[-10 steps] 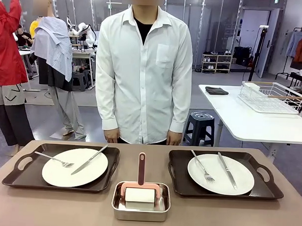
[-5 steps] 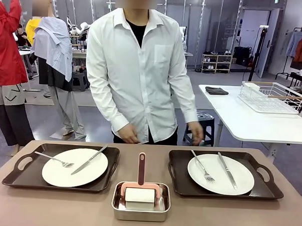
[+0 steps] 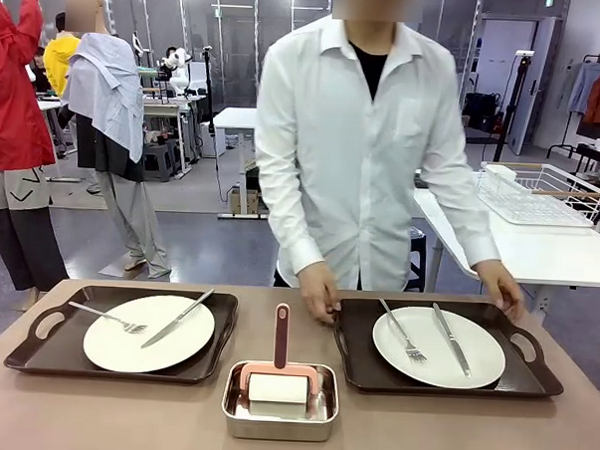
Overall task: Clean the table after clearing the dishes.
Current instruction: When the left (or right) Handle tray is removed, use the left hand (or right hand) to clean the left (or right) side of the table with the Lint Roller.
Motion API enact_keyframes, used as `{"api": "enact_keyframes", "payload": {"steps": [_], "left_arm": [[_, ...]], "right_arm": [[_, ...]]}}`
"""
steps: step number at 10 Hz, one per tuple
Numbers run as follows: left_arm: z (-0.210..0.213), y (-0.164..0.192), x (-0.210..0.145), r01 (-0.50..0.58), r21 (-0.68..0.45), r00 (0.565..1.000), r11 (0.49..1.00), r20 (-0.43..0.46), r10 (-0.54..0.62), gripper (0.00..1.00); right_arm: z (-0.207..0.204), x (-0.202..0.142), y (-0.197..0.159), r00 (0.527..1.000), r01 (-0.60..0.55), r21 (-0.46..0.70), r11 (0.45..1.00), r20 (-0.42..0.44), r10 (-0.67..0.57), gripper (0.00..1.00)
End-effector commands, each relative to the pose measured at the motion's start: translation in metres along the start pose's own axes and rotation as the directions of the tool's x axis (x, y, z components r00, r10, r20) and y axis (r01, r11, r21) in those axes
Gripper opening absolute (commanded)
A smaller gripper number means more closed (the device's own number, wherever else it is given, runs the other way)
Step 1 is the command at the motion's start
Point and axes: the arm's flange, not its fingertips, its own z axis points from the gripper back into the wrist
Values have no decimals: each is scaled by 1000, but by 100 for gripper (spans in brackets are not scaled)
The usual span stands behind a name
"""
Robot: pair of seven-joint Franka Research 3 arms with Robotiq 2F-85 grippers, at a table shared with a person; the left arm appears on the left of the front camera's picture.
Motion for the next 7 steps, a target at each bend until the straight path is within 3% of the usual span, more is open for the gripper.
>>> {"api": "enact_keyframes", "payload": {"steps": [1, 7], "left_arm": [[1, 3, 2, 20, -22, 1000, 1000, 16, -19, 100], [1, 3, 2, 20, -22, 1000, 1000, 16, -19, 100]], "right_arm": [[0, -2, 1, 1000, -16, 15, 1000, 10, 16, 100], [0, -2, 1, 1000, -16, 15, 1000, 10, 16, 100]]}}
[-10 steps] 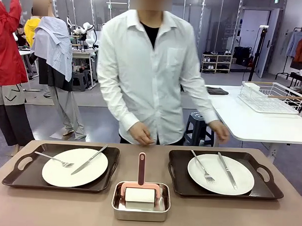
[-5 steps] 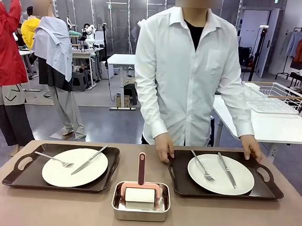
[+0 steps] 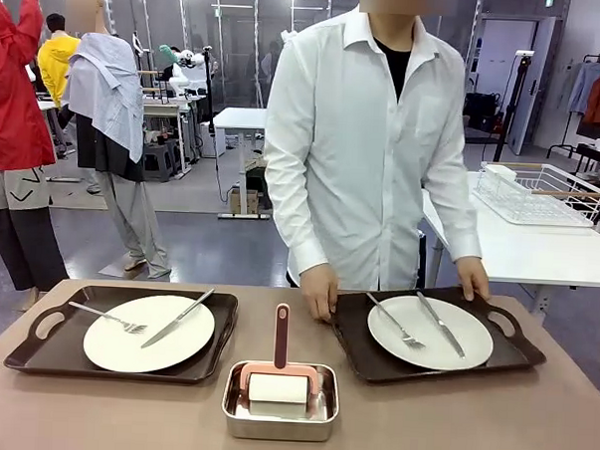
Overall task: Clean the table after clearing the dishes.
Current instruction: When the left (or right) Handle tray is removed, use the left hand (or right hand) to clean the left (or right) side of the table with the Lint Roller.
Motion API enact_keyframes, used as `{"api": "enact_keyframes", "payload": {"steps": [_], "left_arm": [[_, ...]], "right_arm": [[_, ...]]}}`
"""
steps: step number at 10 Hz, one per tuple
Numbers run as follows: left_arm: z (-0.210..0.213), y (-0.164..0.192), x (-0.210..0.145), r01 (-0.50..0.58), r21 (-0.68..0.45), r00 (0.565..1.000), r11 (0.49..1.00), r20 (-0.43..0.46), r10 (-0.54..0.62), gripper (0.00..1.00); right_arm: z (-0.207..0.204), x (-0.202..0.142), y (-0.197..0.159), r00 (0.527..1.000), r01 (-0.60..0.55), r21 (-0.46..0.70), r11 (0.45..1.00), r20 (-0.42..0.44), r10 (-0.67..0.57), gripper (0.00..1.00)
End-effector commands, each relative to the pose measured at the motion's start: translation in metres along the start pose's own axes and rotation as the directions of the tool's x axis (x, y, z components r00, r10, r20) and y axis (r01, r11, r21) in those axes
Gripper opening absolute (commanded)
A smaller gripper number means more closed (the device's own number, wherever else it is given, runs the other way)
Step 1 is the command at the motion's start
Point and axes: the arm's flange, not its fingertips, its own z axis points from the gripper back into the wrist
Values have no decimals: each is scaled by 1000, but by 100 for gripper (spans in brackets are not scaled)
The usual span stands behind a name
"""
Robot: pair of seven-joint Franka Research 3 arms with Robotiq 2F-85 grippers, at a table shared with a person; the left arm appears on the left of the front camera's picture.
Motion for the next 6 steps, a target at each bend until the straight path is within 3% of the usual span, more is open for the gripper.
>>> {"api": "enact_keyframes", "payload": {"steps": [1, 6], "left_arm": [[1, 3, 2, 20, -21, 1000, 1000, 16, -20, 100], [1, 3, 2, 20, -21, 1000, 1000, 16, -20, 100]], "right_arm": [[1, -2, 0, 1000, -15, 15, 1000, 12, 15, 100], [1, -2, 0, 1000, -15, 15, 1000, 12, 15, 100]]}}
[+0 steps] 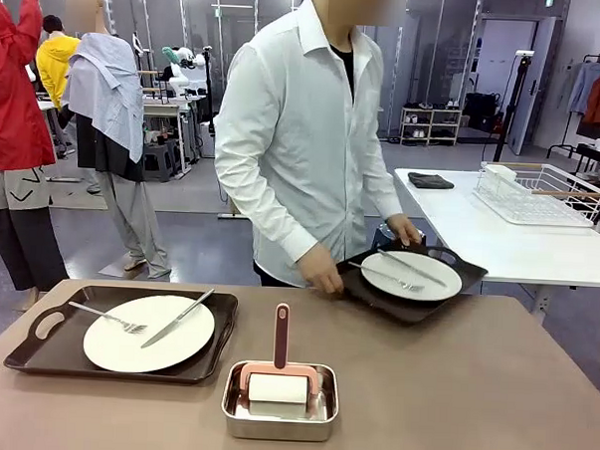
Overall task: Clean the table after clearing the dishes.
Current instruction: When the left (or right) Handle tray is removed, use the left hand (or right hand) to clean the left (or right) side of the table with the Lint Roller.
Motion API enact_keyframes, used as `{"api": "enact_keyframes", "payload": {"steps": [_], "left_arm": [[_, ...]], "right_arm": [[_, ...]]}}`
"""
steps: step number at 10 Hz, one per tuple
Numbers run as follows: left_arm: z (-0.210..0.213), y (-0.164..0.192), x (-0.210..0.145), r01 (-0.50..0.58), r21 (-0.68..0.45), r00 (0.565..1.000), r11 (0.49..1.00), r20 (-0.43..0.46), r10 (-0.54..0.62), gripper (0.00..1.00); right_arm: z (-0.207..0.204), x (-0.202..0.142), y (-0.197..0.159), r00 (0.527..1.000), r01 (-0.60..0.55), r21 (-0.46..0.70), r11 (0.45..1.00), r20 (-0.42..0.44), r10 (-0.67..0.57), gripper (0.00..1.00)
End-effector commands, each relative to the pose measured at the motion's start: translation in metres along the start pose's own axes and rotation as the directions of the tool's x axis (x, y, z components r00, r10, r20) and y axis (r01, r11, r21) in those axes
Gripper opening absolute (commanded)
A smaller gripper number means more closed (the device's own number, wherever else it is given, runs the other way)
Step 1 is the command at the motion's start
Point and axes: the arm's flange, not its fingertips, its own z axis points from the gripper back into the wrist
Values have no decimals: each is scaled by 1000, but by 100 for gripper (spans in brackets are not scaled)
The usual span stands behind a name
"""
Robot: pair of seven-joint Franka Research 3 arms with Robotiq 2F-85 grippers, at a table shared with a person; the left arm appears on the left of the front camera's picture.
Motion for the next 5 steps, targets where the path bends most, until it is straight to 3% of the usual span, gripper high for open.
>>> {"api": "enact_keyframes", "payload": {"steps": [1, 2, 4, 5], "left_arm": [[1, 4, 2, 20, -21, 1000, 1000, 16, -20, 100], [1, 4, 2, 20, -21, 1000, 1000, 16, -20, 100], [1, 4, 2, 20, -21, 1000, 1000, 16, -20, 100], [1, 4, 2, 20, -21, 1000, 1000, 16, -20, 100]], "right_arm": [[0, -1, 0, 1000, -16, 13, 1000, 13, 16, 100], [0, 0, 0, 1000, 0, 0, 1000, 0, 0, 100], [-50, 26, 62, 967, -217, -4, 976, -139, 215, 100], [-85, 37, 103, 923, -333, -3, 943, -204, 325, 100]]}}
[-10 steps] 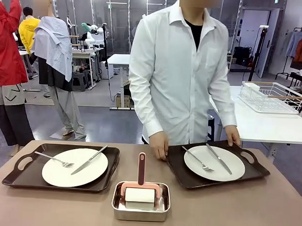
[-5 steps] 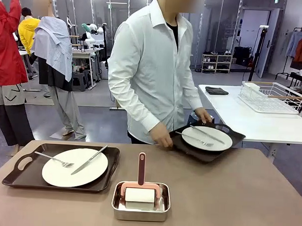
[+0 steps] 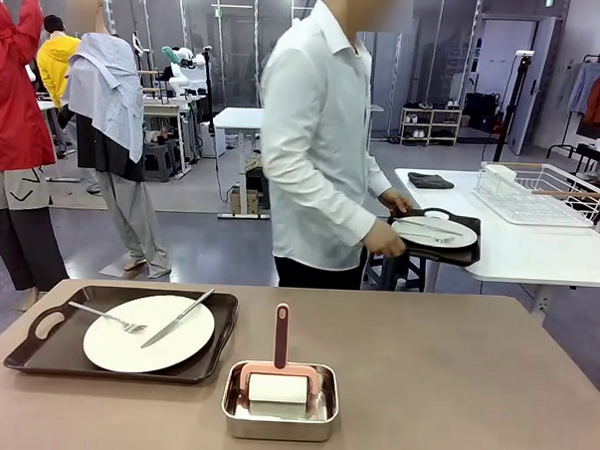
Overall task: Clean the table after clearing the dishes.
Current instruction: When the left (or right) Handle tray is removed, use the left hand (or right hand) to clean the left (or right) side of the table with the Lint Roller.
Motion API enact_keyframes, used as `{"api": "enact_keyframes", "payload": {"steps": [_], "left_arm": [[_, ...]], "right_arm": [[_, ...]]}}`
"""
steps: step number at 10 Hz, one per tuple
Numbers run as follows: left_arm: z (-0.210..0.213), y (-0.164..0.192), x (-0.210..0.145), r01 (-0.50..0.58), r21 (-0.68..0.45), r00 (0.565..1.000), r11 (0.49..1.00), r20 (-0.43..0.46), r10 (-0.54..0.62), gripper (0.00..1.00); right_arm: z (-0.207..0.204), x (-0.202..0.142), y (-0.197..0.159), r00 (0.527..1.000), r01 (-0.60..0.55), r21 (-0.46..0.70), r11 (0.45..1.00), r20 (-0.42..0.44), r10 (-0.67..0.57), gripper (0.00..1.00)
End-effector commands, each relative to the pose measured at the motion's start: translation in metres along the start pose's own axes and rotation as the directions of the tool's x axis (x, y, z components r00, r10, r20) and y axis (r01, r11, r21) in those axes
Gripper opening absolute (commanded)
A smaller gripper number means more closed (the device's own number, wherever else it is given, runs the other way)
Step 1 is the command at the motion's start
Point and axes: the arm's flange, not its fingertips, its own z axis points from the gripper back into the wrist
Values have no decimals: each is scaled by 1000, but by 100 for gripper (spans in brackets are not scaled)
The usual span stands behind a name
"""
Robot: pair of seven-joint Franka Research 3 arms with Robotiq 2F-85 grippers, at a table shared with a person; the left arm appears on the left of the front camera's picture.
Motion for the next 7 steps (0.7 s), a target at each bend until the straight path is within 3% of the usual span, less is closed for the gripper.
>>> {"api": "enact_keyframes", "payload": {"steps": [1, 2, 4, 5, 7], "left_arm": [[1, 4, 2, 20, -22, 1000, 1000, 17, -19, 100], [1, 4, 2, 20, -22, 1000, 1000, 17, -19, 100], [1, 4, 2, 20, -22, 1000, 1000, 17, -19, 100], [1, 4, 2, 20, -22, 1000, 1000, 17, -19, 100], [1, 4, 2, 20, -22, 1000, 1000, 17, -19, 100]], "right_arm": [[-63, 35, 76, 957, -260, -16, 966, -136, 255, 100], [-112, 34, 126, 893, -390, 16, 921, -237, 382, 100], [-197, 9, 191, 730, -581, 71, 811, -395, 558, 100], [-234, -3, 211, 646, -654, 89, 751, -451, 616, 100], [-284, -26, 235, 522, -734, 129, 666, -520, 676, 100]]}}
